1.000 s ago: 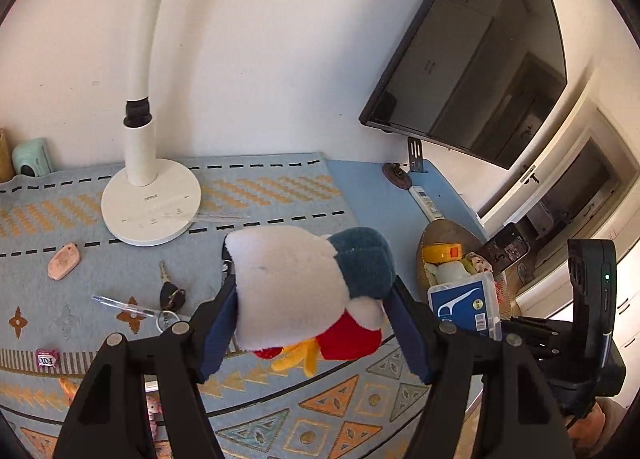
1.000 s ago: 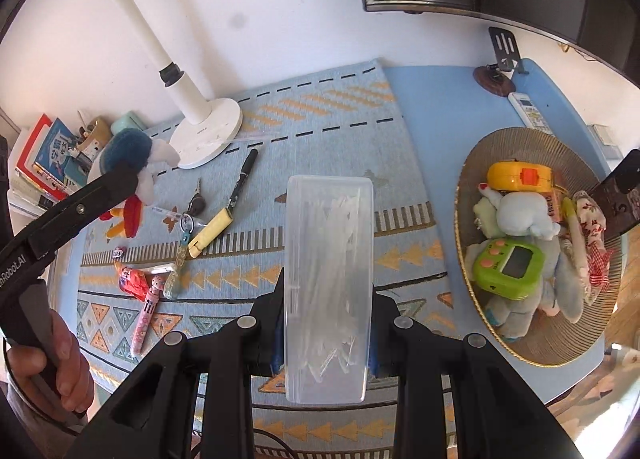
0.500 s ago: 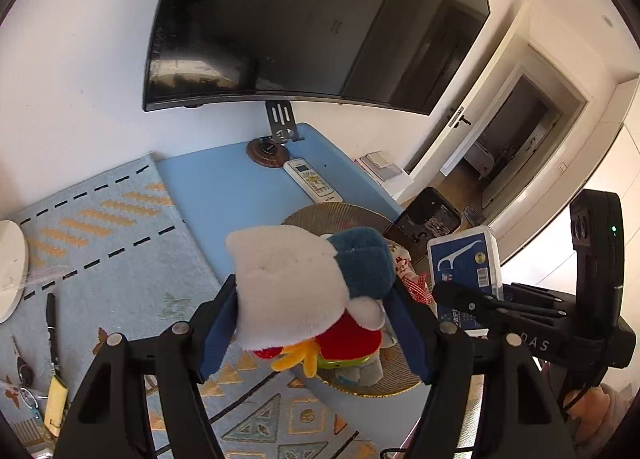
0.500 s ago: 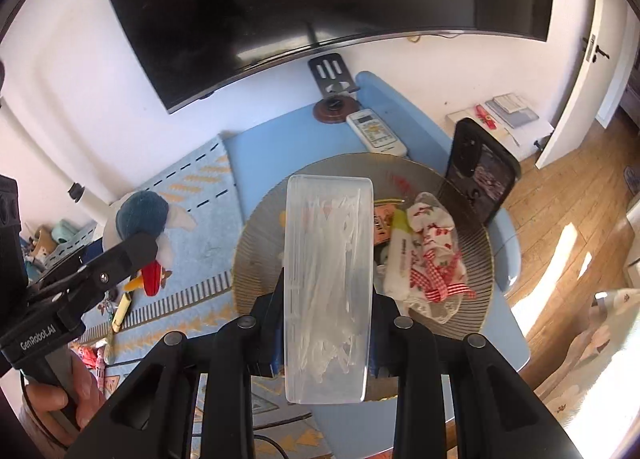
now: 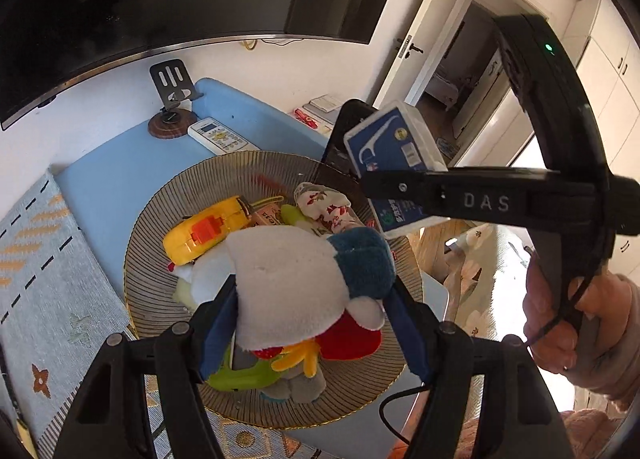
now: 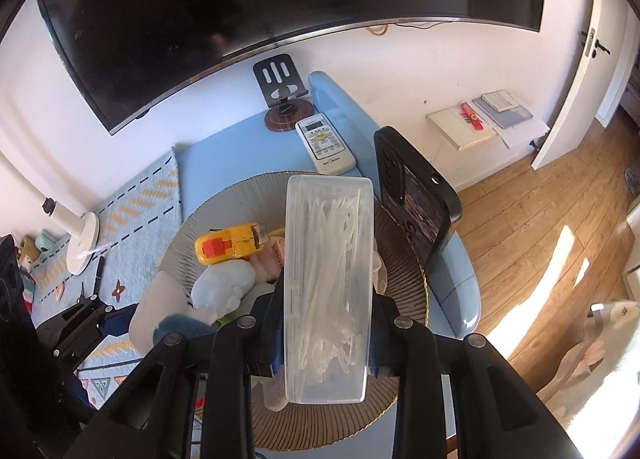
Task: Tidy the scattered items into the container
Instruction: 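Release the clear box into the basket with right tool while left tool releases the plush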
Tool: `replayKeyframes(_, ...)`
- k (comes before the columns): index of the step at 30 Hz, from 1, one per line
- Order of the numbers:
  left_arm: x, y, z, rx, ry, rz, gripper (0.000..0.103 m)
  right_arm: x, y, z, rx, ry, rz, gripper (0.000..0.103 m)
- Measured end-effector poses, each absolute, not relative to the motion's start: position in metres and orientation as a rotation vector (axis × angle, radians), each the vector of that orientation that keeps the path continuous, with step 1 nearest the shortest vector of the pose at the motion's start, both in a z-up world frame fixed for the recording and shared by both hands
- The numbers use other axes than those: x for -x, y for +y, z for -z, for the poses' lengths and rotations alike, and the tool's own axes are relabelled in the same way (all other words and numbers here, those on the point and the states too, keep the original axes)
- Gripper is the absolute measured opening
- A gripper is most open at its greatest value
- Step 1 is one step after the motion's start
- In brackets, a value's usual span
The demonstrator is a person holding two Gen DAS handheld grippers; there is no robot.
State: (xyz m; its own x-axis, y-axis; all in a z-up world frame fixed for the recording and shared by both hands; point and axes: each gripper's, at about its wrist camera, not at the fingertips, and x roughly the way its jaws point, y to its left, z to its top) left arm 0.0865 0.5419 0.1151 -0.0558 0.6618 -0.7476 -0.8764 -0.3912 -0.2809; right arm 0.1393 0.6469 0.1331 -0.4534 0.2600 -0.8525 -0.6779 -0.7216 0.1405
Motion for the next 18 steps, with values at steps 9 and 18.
replayKeyframes(9, -0.120, 0.554, -0.097, 0.951, 0.451, -1.746, 0.069, -0.110, 0.646, -0.118, 1.276, 0.483, -2.248, 0.030)
replayKeyframes(18, -0.129, 0.552, -0.086, 0.918, 0.530, -1.785, 0.071, -0.086, 0.641, -0.100, 1.345, 0.445, -2.261, 0.030)
